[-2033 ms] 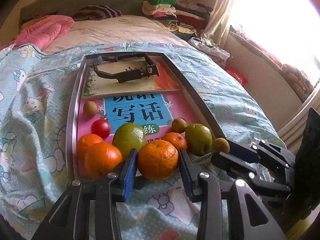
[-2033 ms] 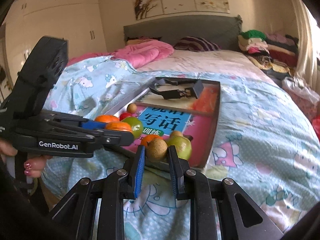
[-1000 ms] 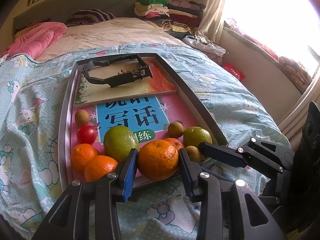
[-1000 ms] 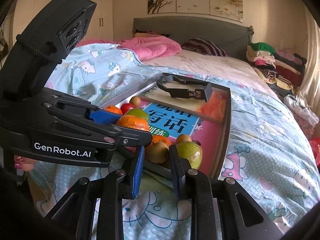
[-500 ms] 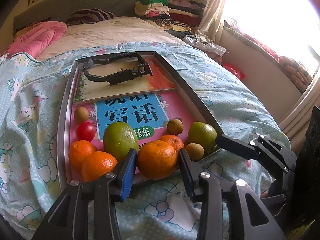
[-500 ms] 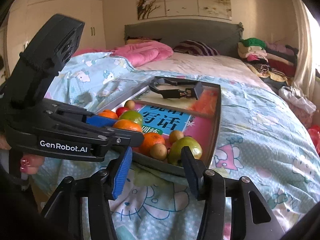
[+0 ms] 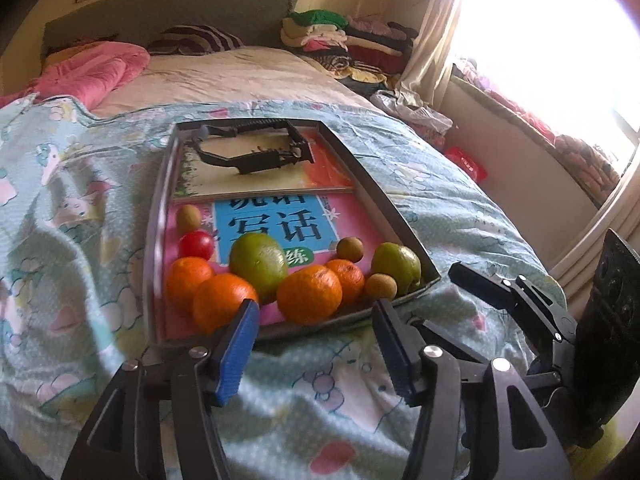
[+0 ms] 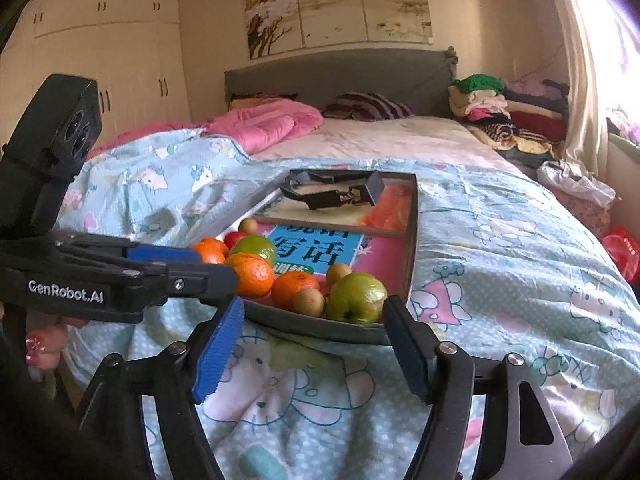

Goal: Organize fruits

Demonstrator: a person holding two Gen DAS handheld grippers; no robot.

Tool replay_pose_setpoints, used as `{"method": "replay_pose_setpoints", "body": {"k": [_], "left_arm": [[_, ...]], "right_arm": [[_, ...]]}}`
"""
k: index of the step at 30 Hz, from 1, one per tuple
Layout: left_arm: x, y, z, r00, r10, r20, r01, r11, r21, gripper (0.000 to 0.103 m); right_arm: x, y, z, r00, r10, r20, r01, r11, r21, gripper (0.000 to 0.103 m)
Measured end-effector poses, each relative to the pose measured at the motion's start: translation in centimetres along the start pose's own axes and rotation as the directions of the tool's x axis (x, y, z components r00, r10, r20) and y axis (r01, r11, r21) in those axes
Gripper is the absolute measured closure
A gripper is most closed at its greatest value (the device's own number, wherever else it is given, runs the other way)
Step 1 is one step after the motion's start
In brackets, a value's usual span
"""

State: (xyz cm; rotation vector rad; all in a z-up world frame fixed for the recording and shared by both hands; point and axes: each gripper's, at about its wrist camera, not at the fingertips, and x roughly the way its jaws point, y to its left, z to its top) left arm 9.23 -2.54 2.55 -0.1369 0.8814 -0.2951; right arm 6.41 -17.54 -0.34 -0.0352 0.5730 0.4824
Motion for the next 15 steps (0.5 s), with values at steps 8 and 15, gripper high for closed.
{"method": "replay_pose_setpoints", "body": {"k": [8, 15], "left_arm": [[-2.6, 0.7, -2.9, 0.992, 0.104, 0.066, -0.101, 0.994, -0.042, 0.025], [-2.7, 2.1, -5.6, 0.988, 0.155, 0.026, -0.151, 0.983, -0.104, 0.023]], "right_arm": [[-1.6, 1.9, -1.3, 1.0, -0.026, 0.016, 0.025, 0.999, 0.02, 0.024], [-2.1, 3.2, -2.9, 0.999, -0.022, -0.035, 0.023, 0.999, 0.034, 0.024]]}}
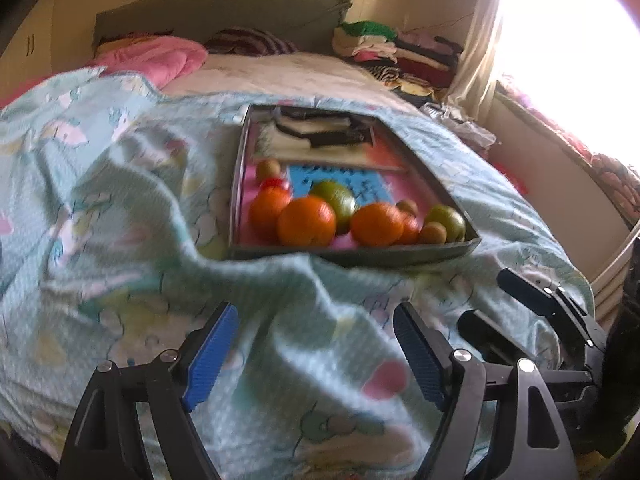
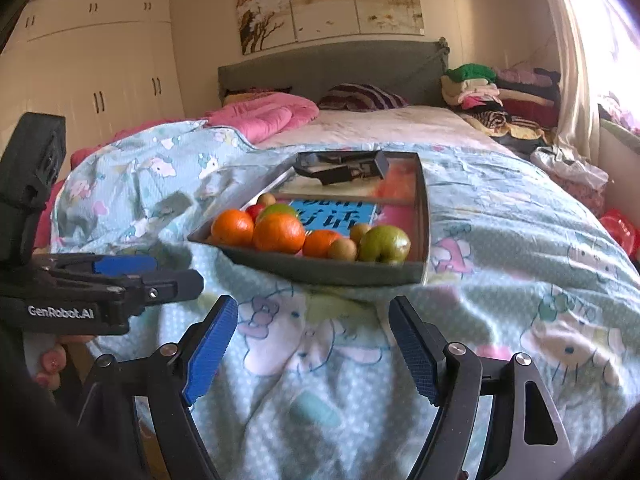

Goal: Organize fruits

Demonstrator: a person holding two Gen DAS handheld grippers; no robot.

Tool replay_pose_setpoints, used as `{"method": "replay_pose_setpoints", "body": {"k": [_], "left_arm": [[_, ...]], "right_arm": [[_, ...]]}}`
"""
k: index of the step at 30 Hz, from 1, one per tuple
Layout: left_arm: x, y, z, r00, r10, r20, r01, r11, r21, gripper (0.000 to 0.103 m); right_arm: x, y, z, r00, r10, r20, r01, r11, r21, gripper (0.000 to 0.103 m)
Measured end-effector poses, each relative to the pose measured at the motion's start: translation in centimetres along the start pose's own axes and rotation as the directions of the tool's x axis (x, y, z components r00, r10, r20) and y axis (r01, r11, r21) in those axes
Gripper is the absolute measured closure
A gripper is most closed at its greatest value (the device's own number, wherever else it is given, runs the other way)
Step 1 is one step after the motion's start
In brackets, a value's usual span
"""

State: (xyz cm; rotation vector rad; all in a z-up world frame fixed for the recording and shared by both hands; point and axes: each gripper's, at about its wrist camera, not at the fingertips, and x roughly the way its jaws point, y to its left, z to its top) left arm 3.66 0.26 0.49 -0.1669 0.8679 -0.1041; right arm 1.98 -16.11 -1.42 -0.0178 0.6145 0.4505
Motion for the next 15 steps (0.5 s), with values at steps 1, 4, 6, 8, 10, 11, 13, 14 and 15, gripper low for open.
{"method": "replay_pose_setpoints", "body": {"k": [1, 4, 6, 8, 10, 11, 13, 14, 15], "left_arm": [[-0.1, 0.1, -0.3, 1.0, 0.001, 0.0, -0.001, 1.0, -0.006, 0.023], [-0.2, 0.1, -0.8, 1.0, 0.019, 0.009, -0.018, 1.0, -0.012, 0.023], [-0.3, 0.2, -1.2, 1.0, 0.023, 0.01, -0.023, 1.0, -0.015, 0.023], [-0.2, 0.1, -1.4, 1.0, 0.021, 0.006, -0.021, 1.0, -0.013, 0.023], [-0.3, 0.0, -1.5, 1.0, 0.025, 0.011, -0.025, 1.0, -0.009, 0.023], [-0.4, -0.1, -1.6, 1.0, 0.025, 0.013, -0.025, 1.0, -0.007, 0.023], [-0.5, -0.2, -1.7, 1.0, 0.027, 0.013, -0.027, 1.0, -0.005, 0.023], [-0.5, -0.3, -1.7, 0.999, 0.03, 0.013, -0.03, 1.0, -0.004, 0.023], [-0.5, -0.3, -1.7, 0.999, 0.033, 0.016, -0.033, 0.999, -0.004, 0.023]], "right_arm": [[-0.1, 0.2, -0.2, 1.0, -0.006, 0.0, 0.006, 1.0, -0.001, 0.024], [-0.6, 0.5, -0.7, 1.0, -0.027, 0.002, 0.027, 1.0, 0.004, 0.023], [-0.9, 0.5, -1.0, 0.999, -0.04, 0.008, 0.04, 0.999, 0.017, 0.023], [-1.0, 0.3, -1.1, 0.999, -0.052, 0.009, 0.052, 0.998, 0.026, 0.023], [-0.9, 0.0, -1.1, 0.998, -0.059, 0.004, 0.059, 0.998, 0.039, 0.023], [-0.8, -0.2, -1.1, 0.998, -0.064, -0.005, 0.064, 0.997, 0.049, 0.023], [-0.7, -0.4, -1.2, 0.997, -0.071, -0.013, 0.071, 0.996, 0.056, 0.023], [-0.6, -0.5, -1.2, 0.997, -0.072, -0.016, 0.073, 0.996, 0.06, 0.023], [-0.6, -0.6, -1.2, 0.997, -0.074, -0.016, 0.074, 0.995, 0.062, 0.023]]}}
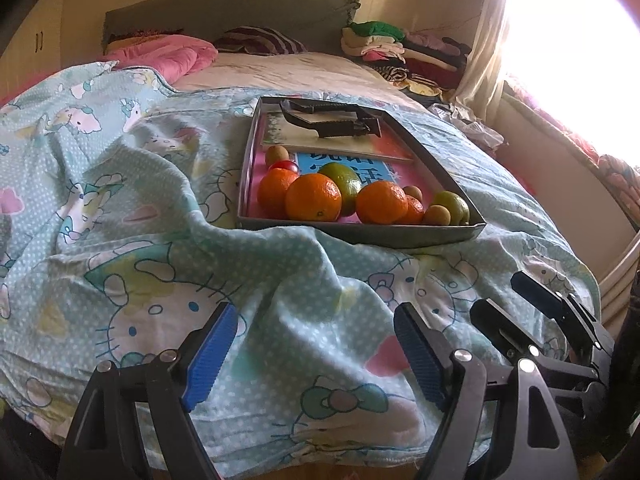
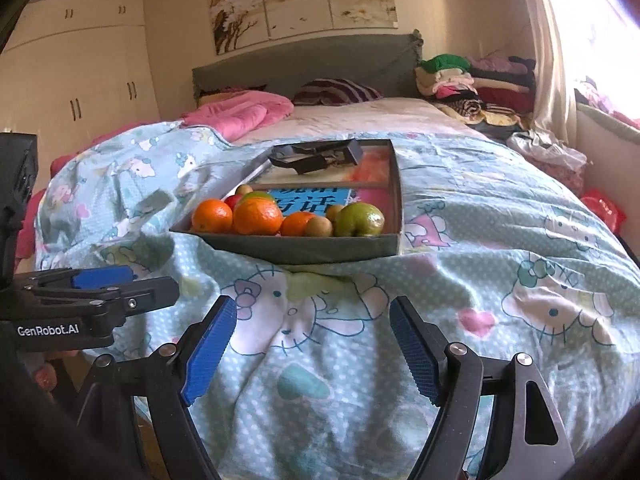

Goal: Organize fruits

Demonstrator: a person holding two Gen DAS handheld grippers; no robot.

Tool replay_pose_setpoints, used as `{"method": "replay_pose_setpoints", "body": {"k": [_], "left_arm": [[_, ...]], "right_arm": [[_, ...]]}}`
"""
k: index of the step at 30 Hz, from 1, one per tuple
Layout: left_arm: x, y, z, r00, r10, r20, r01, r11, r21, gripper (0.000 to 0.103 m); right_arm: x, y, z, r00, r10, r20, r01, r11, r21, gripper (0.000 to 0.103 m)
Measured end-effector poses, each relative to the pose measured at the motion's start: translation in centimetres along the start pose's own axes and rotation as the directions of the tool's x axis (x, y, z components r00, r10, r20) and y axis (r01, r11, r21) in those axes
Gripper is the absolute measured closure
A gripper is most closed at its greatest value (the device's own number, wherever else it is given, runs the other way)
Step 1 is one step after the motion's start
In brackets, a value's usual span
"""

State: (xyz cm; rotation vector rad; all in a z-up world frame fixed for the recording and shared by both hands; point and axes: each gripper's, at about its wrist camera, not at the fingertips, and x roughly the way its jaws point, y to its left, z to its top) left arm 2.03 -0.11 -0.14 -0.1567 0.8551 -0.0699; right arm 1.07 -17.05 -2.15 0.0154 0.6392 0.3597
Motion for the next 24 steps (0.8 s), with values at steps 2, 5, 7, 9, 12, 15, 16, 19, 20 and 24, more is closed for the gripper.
{"method": "replay_pose_setpoints", "body": {"k": [2, 5, 7, 9, 12, 15, 16, 19, 20, 24], "left_arm": [[-0.02, -0.03, -0.02, 1.0, 0.004, 0.0, -0.004, 1.0, -0.001, 0.023], [-0.11, -0.03, -0.09, 1.0, 0.01, 0.0, -0.01, 1.0, -0.005, 0.023], [-0.13, -0.02, -0.06, 1.0, 0.013, 0.0, -0.013, 1.0, -0.006, 0.023], [-0.12, 0.06, -0.11, 1.0, 0.015, -0.002, -0.015, 1.0, -0.007, 0.023], [-0.14, 0.11, -0.1, 1.0, 0.02, -0.003, -0.02, 1.0, -0.009, 0.023], [-0.13, 0.15, -0.08, 1.0, 0.021, -0.004, -0.021, 1.0, -0.01, 0.023], [-0.14, 0.15, -0.1, 1.0, 0.021, -0.003, -0.021, 1.0, -0.01, 0.023], [0.0, 0.17, -0.1, 1.0, 0.017, -0.013, -0.017, 1.0, -0.008, 0.023], [0.0, 0.2, -0.13, 1.0, 0.018, -0.013, -0.018, 1.0, -0.009, 0.023], [-0.01, 0.13, -0.21, 1.0, 0.021, -0.014, -0.021, 1.0, -0.008, 0.023]], "right_arm": [[-0.03, -0.01, -0.03, 1.0, -0.002, 0.002, 0.002, 1.0, 0.0, 0.023], [-0.06, 0.03, -0.04, 1.0, -0.001, 0.003, 0.001, 1.0, -0.002, 0.023], [-0.03, 0.09, -0.05, 1.0, -0.004, 0.003, 0.004, 1.0, -0.006, 0.023], [-0.04, 0.13, -0.03, 1.0, -0.003, 0.003, 0.003, 1.0, -0.006, 0.023], [-0.03, 0.13, -0.03, 1.0, -0.002, 0.002, 0.002, 1.0, -0.005, 0.023], [-0.01, 0.18, -0.03, 1.0, -0.002, 0.0, 0.002, 1.0, -0.006, 0.023], [-0.02, 0.23, -0.04, 1.0, -0.005, 0.0, 0.005, 1.0, -0.009, 0.023], [0.0, 0.3, -0.03, 1.0, -0.005, -0.002, 0.005, 1.0, -0.013, 0.023], [0.02, 0.32, -0.05, 1.0, -0.007, -0.003, 0.007, 1.0, -0.014, 0.023], [0.15, 0.29, -0.06, 1.0, -0.011, -0.008, 0.011, 1.0, -0.013, 0.023]]}}
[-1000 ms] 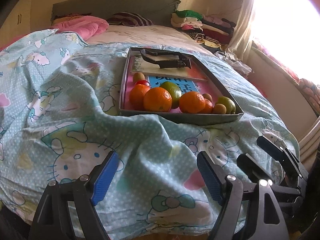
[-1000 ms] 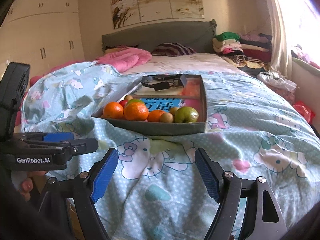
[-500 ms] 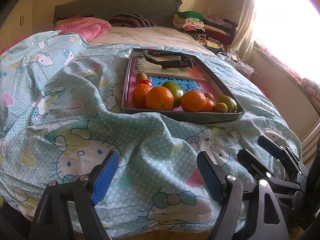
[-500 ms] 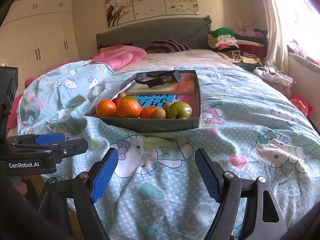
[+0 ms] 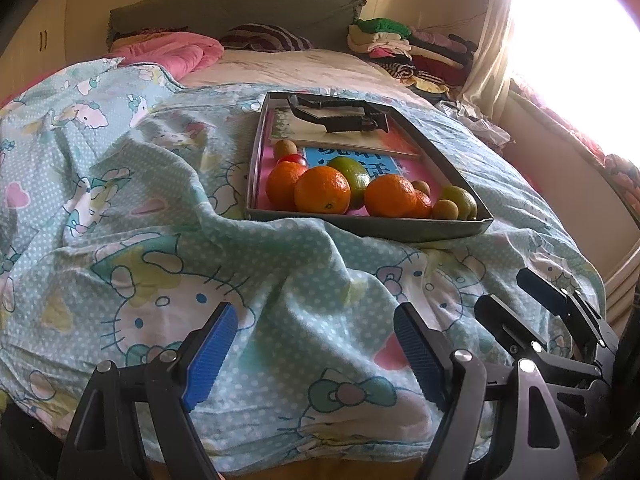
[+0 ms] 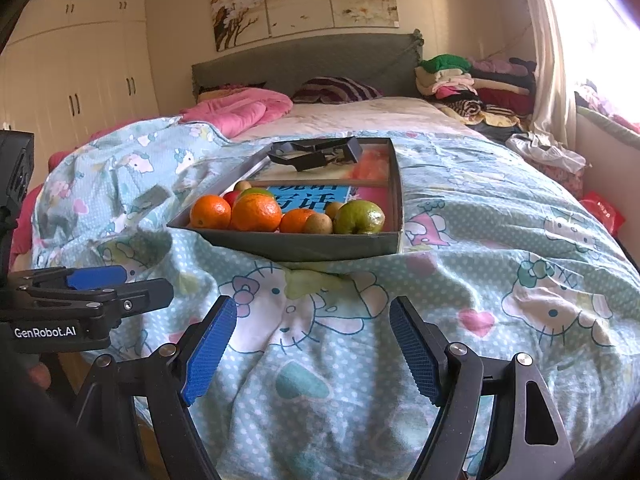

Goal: Organize fruits

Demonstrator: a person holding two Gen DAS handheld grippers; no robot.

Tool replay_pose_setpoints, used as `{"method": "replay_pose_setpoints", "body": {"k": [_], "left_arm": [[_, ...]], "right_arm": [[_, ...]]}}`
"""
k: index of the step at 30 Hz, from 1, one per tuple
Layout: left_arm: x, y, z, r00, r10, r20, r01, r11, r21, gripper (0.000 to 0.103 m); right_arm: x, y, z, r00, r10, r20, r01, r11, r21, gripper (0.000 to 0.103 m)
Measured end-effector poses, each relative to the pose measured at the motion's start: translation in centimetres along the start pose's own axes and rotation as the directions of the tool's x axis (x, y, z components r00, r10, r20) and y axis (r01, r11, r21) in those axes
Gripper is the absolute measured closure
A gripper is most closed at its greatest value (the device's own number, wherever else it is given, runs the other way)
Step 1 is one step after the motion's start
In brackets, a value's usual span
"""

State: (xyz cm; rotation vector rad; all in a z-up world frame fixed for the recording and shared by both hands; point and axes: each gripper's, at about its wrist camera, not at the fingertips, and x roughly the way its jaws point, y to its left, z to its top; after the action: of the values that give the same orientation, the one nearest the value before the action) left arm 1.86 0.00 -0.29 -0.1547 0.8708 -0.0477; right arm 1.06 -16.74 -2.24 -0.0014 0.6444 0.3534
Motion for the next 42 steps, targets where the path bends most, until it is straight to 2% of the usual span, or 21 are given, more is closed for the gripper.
{"method": "replay_pose_setpoints", "body": {"k": [42], "left_arm": [[0.12, 0.35, 0.07, 0.999, 0.035, -0.011, -0.035, 0.999, -0.001, 0.023]], "right_arm": [[0.43, -0.43, -0.12, 1.0, -0.023, -0.012, 0.023, 1.0, 0.013, 0.023]]}}
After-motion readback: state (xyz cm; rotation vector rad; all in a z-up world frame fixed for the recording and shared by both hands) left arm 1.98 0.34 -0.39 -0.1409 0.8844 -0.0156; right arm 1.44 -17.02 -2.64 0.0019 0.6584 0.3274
